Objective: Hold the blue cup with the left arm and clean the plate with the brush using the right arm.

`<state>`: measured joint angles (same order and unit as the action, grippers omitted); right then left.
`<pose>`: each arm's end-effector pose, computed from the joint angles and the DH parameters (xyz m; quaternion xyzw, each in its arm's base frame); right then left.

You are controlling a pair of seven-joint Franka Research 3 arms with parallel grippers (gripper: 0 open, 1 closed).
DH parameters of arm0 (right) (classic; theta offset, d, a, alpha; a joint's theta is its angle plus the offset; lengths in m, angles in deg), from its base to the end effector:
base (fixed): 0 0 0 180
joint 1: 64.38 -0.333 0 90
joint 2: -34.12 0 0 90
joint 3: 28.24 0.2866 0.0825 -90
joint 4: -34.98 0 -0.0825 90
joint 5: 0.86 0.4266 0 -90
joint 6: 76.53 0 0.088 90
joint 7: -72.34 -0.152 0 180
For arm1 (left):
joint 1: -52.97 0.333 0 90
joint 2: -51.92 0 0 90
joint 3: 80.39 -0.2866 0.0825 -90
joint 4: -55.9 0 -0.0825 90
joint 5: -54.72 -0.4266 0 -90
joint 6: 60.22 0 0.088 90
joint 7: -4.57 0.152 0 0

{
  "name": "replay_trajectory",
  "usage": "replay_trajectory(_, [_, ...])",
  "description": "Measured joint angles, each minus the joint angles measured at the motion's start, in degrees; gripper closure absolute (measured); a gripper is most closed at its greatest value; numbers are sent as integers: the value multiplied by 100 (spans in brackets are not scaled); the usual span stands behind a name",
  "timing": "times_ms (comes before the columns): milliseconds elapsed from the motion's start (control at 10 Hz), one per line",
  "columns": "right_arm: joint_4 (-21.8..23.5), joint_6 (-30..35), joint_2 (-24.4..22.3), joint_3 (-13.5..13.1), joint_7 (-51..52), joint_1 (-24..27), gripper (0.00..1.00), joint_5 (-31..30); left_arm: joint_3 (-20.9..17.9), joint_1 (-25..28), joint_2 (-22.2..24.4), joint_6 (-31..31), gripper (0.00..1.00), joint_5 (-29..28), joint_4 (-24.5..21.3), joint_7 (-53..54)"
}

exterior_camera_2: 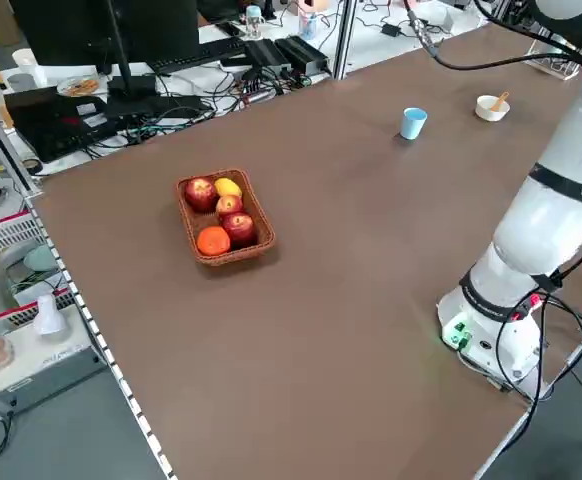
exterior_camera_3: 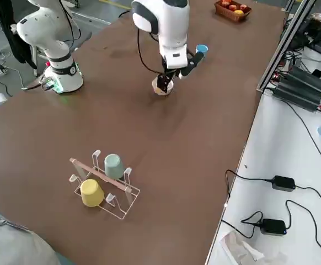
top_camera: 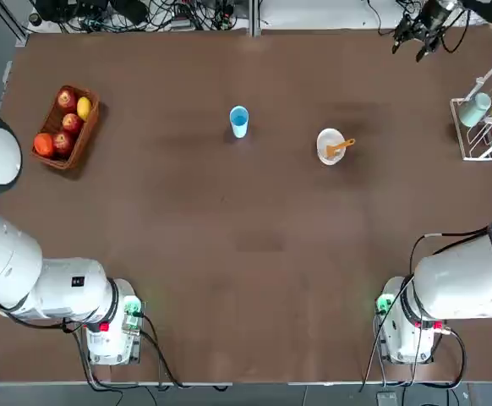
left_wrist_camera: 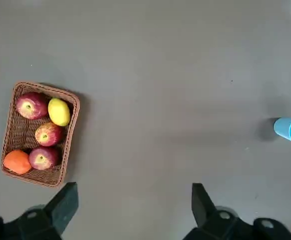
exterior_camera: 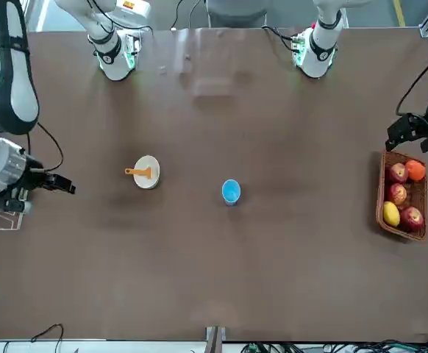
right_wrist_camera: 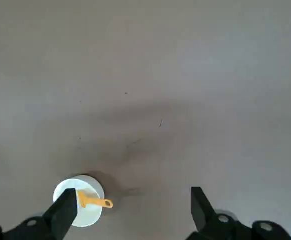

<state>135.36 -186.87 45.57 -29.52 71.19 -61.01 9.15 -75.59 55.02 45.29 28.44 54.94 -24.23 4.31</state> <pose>0.6486 -0.0328 0.3628 -0.9934 0.0816 0.0105 0.0795 0.6286 -0.0282 0.5659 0.9996 -0.0214 0.0166 0.0072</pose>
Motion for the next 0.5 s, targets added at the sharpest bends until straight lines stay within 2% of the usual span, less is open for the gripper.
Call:
replay_trajectory(200, [-342,301,-16,8,-340,-83,0,-380,8,0,1,0,0,0,0,0])
replay_trajectory(500, [-649,485,-18,9,-505,-195,0,-481,-13,3,2,0,0,0,0,0])
